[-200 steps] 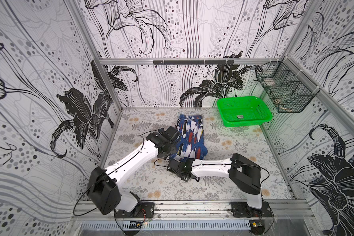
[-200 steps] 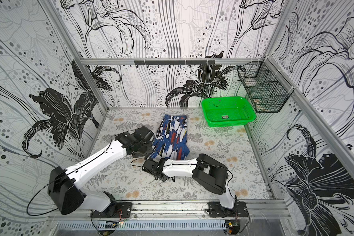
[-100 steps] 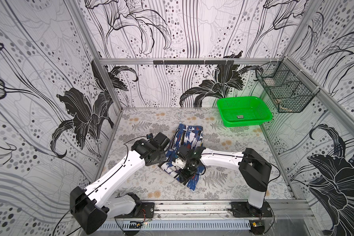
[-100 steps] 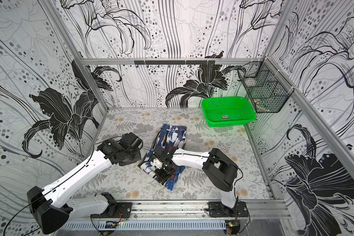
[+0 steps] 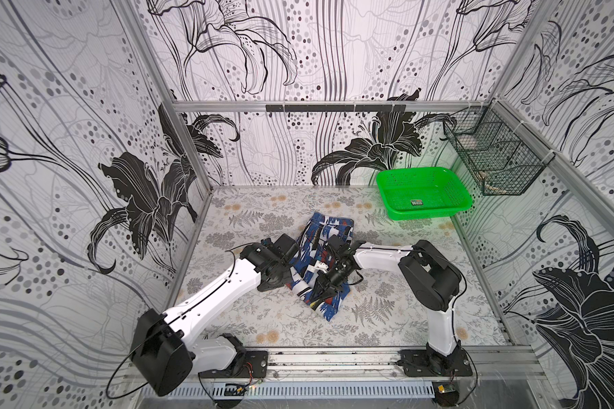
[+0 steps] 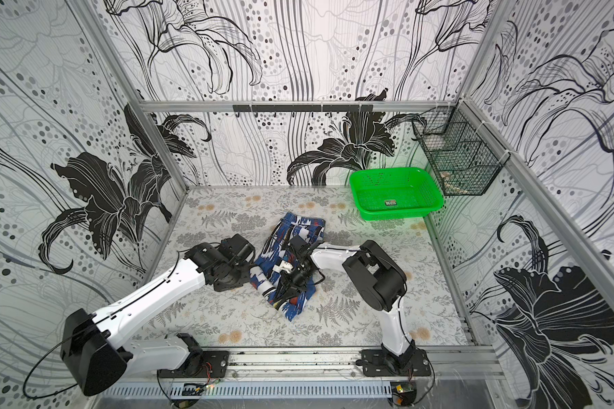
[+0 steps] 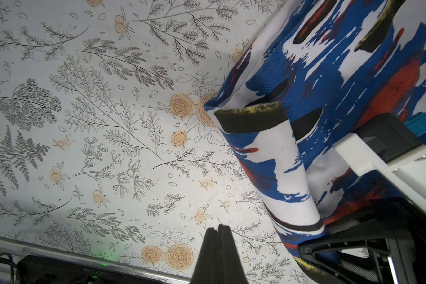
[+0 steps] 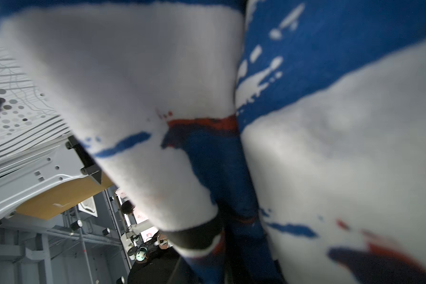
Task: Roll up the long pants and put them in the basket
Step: Roll the long pant at the center of the board.
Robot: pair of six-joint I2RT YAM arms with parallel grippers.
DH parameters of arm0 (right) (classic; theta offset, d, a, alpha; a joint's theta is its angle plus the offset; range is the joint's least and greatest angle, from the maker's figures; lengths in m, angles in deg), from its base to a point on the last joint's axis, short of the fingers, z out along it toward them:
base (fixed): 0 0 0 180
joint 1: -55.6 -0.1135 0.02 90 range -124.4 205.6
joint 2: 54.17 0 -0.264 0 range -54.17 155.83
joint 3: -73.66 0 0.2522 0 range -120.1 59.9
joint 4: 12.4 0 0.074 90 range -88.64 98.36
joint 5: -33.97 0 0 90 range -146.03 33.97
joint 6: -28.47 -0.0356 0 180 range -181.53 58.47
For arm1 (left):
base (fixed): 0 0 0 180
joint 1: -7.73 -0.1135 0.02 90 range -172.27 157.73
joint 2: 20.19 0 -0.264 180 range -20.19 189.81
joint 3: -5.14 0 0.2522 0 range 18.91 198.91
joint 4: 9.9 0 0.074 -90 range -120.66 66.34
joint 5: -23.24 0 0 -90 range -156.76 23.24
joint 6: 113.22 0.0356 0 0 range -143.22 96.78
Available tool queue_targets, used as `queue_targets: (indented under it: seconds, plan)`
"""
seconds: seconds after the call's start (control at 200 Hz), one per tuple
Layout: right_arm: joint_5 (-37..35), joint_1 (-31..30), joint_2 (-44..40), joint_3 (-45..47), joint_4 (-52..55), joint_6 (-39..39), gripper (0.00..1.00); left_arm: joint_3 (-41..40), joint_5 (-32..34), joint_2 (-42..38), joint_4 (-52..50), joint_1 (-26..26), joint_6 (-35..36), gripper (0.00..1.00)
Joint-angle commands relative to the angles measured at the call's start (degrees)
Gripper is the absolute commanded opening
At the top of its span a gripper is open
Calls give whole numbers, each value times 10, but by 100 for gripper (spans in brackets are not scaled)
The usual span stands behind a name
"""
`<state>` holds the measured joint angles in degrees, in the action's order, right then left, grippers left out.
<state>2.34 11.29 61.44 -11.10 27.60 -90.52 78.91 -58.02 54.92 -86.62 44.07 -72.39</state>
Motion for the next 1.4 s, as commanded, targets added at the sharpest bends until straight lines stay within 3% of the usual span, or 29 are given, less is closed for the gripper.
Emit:
queue_targets:
  seconds: [0.0,0.255,0.496,0.561,0.611,0.721,0.891,1.031,1.066,1.111,1.181,1.216,1.392]
  plan:
    - [21,5,26,-15,6,-3,0,-1,-20,35,70,-1,12,0]
    - [-12,8,61,-53,43,25,0,39,-45,149,131,-1,31,0]
    - [-17,11,57,-55,40,25,0,43,-46,197,152,-1,40,0]
    - [-23,14,49,-52,39,28,12,41,-46,207,159,-1,41,0]
    - [-48,18,31,-43,32,26,30,37,-45,214,166,-1,40,0]
    - [-153,22,-42,-18,30,39,50,32,-47,228,180,-3,37,0]
    - [-368,12,-213,50,29,67,46,31,-52,239,189,-6,37,0]
    - [-589,-102,-355,106,36,160,46,38,-52,235,186,-7,39,0]
    - [-635,-145,-371,112,42,176,52,41,-52,234,184,-7,41,0]
    - [-681,-191,-379,114,51,189,63,44,-51,233,181,-7,41,0]
    - [-727,-241,-366,105,76,190,66,48,-48,231,176,-7,42,0]
    - [-751,-260,-351,96,91,184,73,49,-48,230,175,-7,43,0]
    - [-925,-359,-251,45,146,199,82,54,-45,229,168,-8,43,0]
